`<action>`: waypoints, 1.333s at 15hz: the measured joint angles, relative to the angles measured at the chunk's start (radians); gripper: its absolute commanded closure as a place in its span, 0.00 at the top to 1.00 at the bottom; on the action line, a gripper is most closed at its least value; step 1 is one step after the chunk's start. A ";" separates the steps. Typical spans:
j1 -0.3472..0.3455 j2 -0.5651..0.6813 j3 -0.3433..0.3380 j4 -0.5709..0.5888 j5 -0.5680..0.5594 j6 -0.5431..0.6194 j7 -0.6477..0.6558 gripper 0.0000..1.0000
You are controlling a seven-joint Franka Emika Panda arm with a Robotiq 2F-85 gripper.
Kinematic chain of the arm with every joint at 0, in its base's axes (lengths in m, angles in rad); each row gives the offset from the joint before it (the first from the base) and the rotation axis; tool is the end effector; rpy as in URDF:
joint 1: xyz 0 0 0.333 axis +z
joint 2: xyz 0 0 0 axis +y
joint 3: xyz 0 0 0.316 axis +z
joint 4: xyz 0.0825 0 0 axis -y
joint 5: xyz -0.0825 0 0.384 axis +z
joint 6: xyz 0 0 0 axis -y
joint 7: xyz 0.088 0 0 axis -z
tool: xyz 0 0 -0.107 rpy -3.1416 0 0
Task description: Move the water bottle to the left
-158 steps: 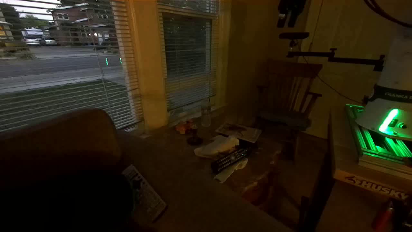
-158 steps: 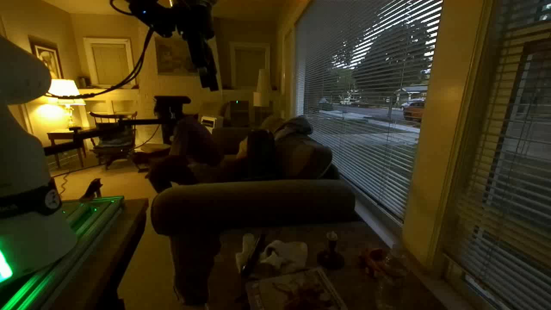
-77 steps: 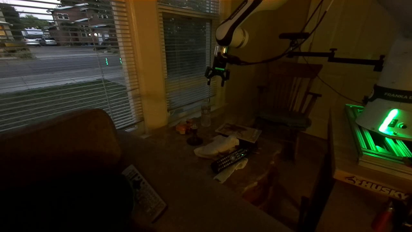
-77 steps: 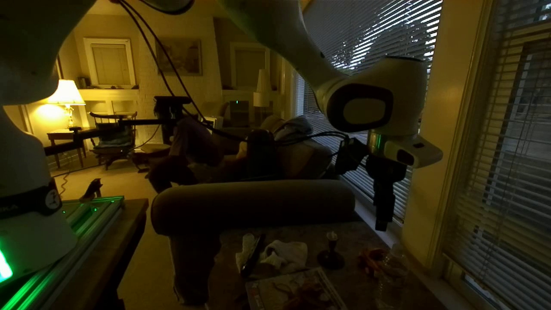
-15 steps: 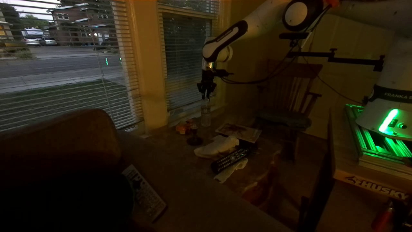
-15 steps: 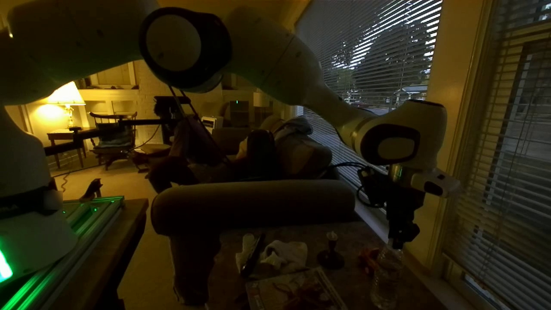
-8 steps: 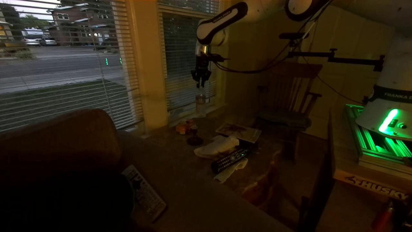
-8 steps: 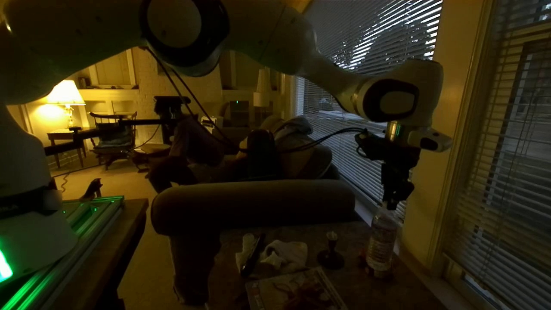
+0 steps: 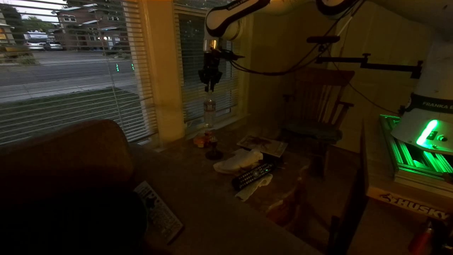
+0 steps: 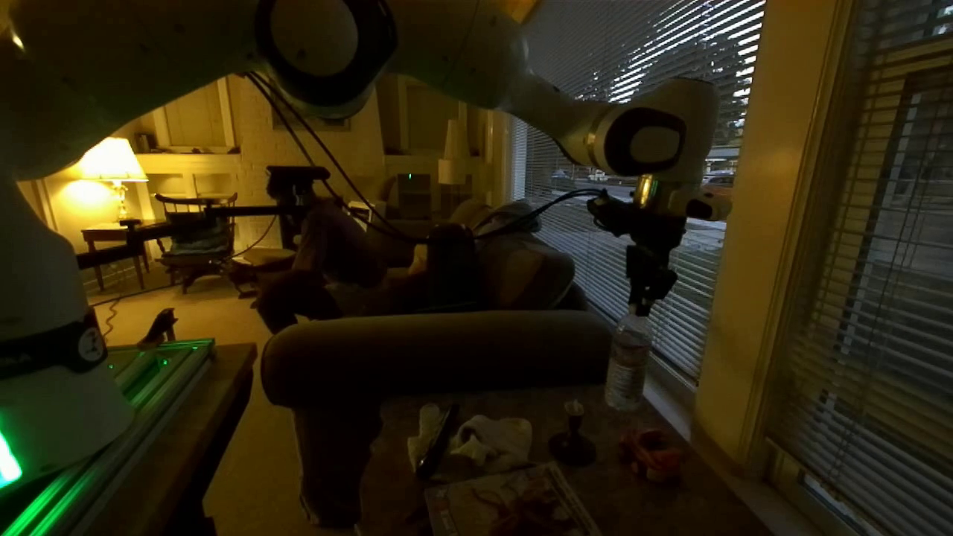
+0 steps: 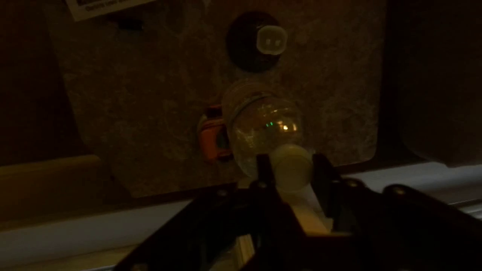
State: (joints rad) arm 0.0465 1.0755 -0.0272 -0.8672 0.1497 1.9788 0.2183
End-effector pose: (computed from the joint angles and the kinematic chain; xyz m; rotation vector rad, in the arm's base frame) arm 0.7963 0.0341 0.2448 -3.0012 0.3638 -0.0336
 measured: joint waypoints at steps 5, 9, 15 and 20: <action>0.068 0.000 0.018 0.002 -0.040 0.000 -0.013 0.08; 0.123 0.010 0.019 0.002 -0.057 0.019 -0.049 0.08; 0.182 0.048 0.018 0.000 -0.075 0.112 -0.097 0.08; 0.202 0.085 0.018 -0.033 -0.076 0.225 -0.118 0.08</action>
State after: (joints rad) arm 0.2485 1.1604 -0.0093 -0.9002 0.0740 2.2039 0.1000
